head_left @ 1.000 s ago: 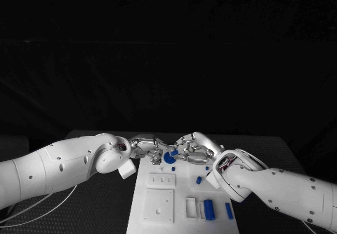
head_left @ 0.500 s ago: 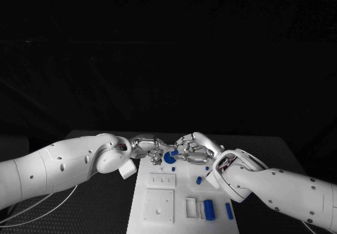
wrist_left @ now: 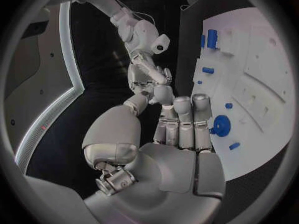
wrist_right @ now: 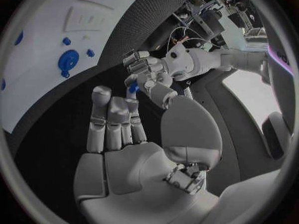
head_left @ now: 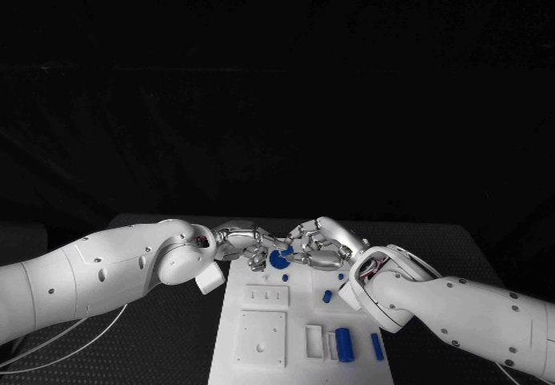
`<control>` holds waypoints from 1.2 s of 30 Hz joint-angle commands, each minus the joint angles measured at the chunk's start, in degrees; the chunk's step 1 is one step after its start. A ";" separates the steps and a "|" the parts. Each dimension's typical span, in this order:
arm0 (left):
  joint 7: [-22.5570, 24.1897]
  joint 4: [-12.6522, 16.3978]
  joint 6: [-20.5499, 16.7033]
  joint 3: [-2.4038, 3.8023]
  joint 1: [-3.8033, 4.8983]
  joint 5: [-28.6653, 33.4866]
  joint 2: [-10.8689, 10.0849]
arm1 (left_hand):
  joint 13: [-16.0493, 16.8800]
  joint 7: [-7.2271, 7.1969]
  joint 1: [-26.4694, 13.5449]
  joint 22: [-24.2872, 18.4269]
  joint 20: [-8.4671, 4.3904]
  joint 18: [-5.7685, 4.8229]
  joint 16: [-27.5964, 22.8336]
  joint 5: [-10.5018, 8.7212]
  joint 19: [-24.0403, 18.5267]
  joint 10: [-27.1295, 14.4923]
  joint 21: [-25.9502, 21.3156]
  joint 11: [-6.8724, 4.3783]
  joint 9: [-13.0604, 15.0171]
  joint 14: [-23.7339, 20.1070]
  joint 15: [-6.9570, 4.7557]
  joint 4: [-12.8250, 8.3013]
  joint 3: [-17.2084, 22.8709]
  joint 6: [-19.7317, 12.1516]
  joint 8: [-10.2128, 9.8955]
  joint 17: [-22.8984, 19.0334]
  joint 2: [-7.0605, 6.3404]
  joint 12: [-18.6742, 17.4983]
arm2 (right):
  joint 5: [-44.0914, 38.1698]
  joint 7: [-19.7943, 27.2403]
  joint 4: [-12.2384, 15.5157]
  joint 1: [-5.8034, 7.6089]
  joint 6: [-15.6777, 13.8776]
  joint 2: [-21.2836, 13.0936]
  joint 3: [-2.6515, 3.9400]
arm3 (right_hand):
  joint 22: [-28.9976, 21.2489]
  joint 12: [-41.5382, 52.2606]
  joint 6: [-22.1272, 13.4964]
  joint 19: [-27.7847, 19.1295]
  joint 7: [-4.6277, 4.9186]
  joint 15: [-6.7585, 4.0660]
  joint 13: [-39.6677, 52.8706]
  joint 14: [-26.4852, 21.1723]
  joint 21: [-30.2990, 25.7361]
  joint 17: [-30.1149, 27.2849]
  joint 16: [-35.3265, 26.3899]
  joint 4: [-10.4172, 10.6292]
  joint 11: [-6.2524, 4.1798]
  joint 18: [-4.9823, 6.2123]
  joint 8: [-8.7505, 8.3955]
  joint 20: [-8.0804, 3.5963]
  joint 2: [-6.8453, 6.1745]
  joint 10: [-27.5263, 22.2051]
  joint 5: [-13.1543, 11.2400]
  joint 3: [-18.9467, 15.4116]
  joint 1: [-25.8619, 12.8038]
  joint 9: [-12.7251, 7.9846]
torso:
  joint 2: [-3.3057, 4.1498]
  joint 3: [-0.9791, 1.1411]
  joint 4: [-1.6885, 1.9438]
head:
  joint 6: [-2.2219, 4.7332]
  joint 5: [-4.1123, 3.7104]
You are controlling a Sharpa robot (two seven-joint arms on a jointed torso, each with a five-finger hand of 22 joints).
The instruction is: Assemble the parts on the task board
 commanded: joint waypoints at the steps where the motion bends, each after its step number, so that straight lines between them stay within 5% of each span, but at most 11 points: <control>1: 0.89 0.33 0.68 0.09 0.08 0.67 0.21 | -0.11 -0.02 0.63 0.04 -6.14 0.09 0.17 0.14 0.13 -0.15 -0.02 -0.22 -0.02 -0.14 -0.43 -0.11 0.17 0.55 0.39 -0.06 0.20 0.21 | -0.45 -0.39 -0.02 -0.10 -0.10 0.11 -0.02 | 0.89 -0.26 4.18 0.05 1.54 -0.24 0.01 0.19 0.15 -0.05 -0.25 -0.01 0.10 0.89 0.83 -0.38 0.65 0.31 0.21 0.32 -0.16 2.33 | 0.01 -0.02 0.01 | -0.02 0.04; 12: 0.82 0.28 0.84 0.09 0.08 0.67 0.33 | -0.20 -0.13 1.17 0.02 -6.16 -0.04 0.16 0.63 0.14 -0.11 -0.10 -0.32 -0.08 -0.13 -0.51 -0.15 0.54 0.96 0.72 -0.12 0.81 0.18 | -0.45 -0.55 -0.02 -0.10 -0.21 0.18 -0.02 | 0.89 -0.27 4.21 0.08 1.53 -0.25 0.02 0.22 0.15 -0.05 -0.26 -0.06 0.10 0.89 0.82 -0.39 0.66 0.33 0.21 0.37 -0.23 2.34 | 0.00 -0.01 0.03 | -0.08 0.02; 18: 1.26 0.23 0.62 0.09 0.08 0.67 0.29 | -0.29 -0.32 2.86 0.13 -6.25 -0.12 0.30 1.44 0.19 0.32 -0.02 -0.46 -0.04 0.03 -0.63 -1.11 1.33 1.86 1.36 -0.12 2.83 0.27 | -0.48 -0.67 -0.04 -0.10 0.01 0.14 -0.02 | 0.89 -0.27 4.22 0.09 1.53 -0.25 0.02 0.22 0.14 -0.05 -0.27 -0.09 0.10 0.89 0.82 -0.39 0.66 0.34 0.22 0.40 -0.25 2.35 | -0.01 -0.01 -0.01 | -0.10 0.08; 23: 1.70 0.09 0.27 0.09 0.08 0.81 0.23 | -0.50 -0.56 3.84 0.30 -6.26 -0.35 0.44 3.89 0.31 0.89 0.17 -0.67 0.21 0.24 -0.80 -2.27 1.48 3.08 2.29 -0.14 4.73 0.24 | -0.54 -0.82 -0.14 -0.10 0.25 0.12 -0.02 | 0.89 -0.28 4.22 0.09 1.53 -0.25 0.03 0.23 0.14 -0.05 -0.27 -0.11 0.09 0.89 0.81 -0.39 0.65 0.35 0.22 0.42 -0.27 2.35 | 0.01 0.00 0.02 | -0.17 0.08; 32: 2.35 -0.14 -0.88 0.09 0.08 2.73 0.21 | -0.67 -0.88 3.43 0.42 -6.34 -0.52 0.62 4.74 0.39 1.41 0.25 -0.96 0.93 0.48 -1.06 -2.84 1.02 3.96 3.26 -0.16 6.67 0.25 | -0.56 -1.45 -0.47 -0.19 2.25 0.25 -0.03 | 0.89 -0.31 4.22 0.09 1.53 -0.25 0.04 0.24 0.13 -0.06 -0.30 -0.18 0.10 0.89 0.78 -0.39 0.58 0.35 0.22 0.46 -0.38 2.36 | -0.02 0.01 0.02 | -0.20 0.09; 36: 2.31 -0.20 -1.53 0.09 0.09 3.97 0.14 | -0.74 -1.05 3.13 0.53 -6.46 -0.59 0.78 7.22 0.42 1.68 0.32 -1.11 1.59 0.62 -1.20 -3.75 0.86 4.25 3.85 -0.17 7.19 0.31 | -0.56 -2.04 -0.81 -0.19 2.92 0.22 -0.03 | 0.87 -0.54 4.00 -0.17 1.62 -0.15 0.05 -0.01 -0.05 -0.12 -0.56 -0.24 0.20 0.89 0.58 -0.26 0.22 0.09 0.26 0.36 -0.99 2.31 | -0.03 -0.02 -0.01 | -0.17 0.11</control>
